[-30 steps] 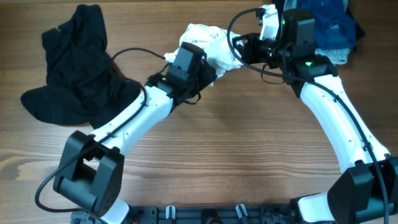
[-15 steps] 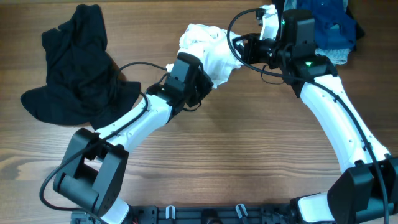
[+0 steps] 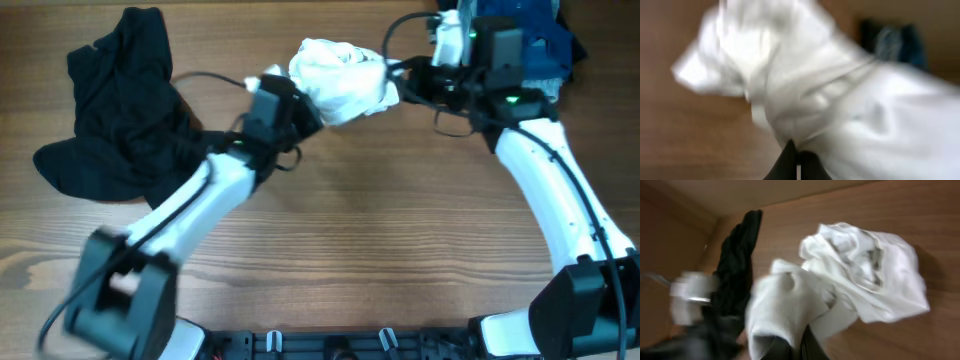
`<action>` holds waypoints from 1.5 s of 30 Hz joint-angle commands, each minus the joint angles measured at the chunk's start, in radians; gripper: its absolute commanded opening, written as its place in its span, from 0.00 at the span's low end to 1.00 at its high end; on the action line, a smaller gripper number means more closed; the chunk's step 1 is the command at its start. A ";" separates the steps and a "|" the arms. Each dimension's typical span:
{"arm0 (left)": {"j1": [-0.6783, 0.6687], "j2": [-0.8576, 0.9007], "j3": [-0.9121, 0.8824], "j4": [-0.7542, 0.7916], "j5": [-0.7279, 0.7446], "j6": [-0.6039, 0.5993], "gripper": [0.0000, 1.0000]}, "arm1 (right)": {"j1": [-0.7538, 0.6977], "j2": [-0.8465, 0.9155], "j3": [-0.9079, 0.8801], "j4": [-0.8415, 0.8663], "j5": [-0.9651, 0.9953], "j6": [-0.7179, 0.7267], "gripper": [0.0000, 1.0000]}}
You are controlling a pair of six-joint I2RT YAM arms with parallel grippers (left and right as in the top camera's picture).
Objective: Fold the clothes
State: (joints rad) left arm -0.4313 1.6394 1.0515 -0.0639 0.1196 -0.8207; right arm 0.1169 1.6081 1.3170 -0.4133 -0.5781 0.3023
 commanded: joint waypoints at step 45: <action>-0.055 0.087 0.001 -0.002 0.161 -0.114 0.80 | -0.002 -0.108 0.006 -0.019 0.028 0.011 0.04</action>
State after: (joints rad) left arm -0.4904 1.6737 1.0573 -0.0849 0.2394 -0.8078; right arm 0.1162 1.5078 1.3170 -0.4397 -0.5552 0.2993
